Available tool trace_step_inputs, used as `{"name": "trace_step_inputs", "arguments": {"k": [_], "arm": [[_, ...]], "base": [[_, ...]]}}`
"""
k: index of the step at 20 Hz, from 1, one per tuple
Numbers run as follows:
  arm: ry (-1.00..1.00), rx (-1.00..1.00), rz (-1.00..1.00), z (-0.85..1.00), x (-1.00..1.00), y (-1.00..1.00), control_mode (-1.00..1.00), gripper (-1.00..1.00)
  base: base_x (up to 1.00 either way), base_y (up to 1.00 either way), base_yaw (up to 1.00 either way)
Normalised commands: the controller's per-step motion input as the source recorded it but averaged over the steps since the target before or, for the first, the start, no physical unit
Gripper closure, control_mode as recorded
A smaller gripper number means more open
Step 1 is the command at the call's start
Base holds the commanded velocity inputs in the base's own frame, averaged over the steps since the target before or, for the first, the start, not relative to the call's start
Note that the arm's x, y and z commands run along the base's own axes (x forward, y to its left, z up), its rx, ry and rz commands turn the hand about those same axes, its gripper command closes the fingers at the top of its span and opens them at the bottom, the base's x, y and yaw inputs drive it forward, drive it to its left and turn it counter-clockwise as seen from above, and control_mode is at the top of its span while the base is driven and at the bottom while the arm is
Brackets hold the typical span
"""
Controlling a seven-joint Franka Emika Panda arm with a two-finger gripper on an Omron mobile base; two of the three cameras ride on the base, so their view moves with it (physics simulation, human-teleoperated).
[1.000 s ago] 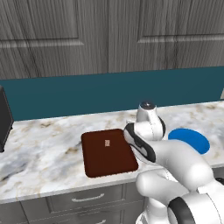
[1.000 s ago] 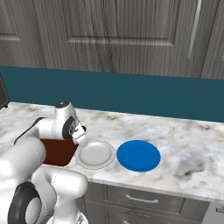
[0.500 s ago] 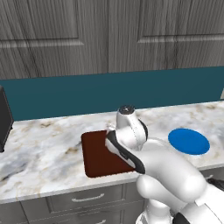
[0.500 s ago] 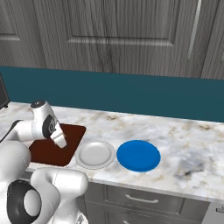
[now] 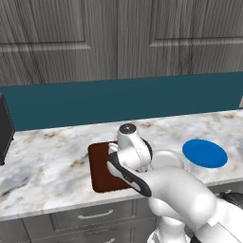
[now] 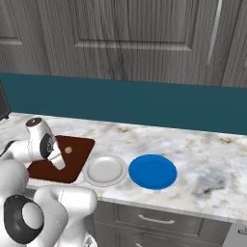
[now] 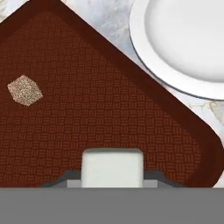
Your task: Move the dessert items from the plate to the tray.
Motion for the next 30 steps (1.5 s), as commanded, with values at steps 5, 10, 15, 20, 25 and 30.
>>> {"name": "trace_step_inputs", "arguments": {"k": [5, 10, 15, 20, 25, 30], "arm": [[0.05, 0.00, 0.00, -0.24, 0.00, 0.00, -1.00, 1.00], [0.09, -0.02, 0.00, -0.26, 0.03, 0.00, -1.00, 1.00], [0.00, -0.04, 0.00, 0.00, 0.15, 0.00, -1.00, 1.00], [0.00, 0.00, 0.00, -0.18, 0.01, 0.01, -1.00, 1.00], [-0.01, 0.00, 0.00, -0.27, 0.02, 0.00, -1.00, 1.00], [0.00, 0.00, 0.00, -0.01, 0.00, 0.00, -1.00, -1.00]], "base": [[0.00, 0.00, 0.00], [0.00, 0.00, 0.00], [0.00, 0.00, 0.00], [0.00, 0.00, 0.00], [0.00, 0.00, 0.00], [0.00, 0.00, 0.00]]}}
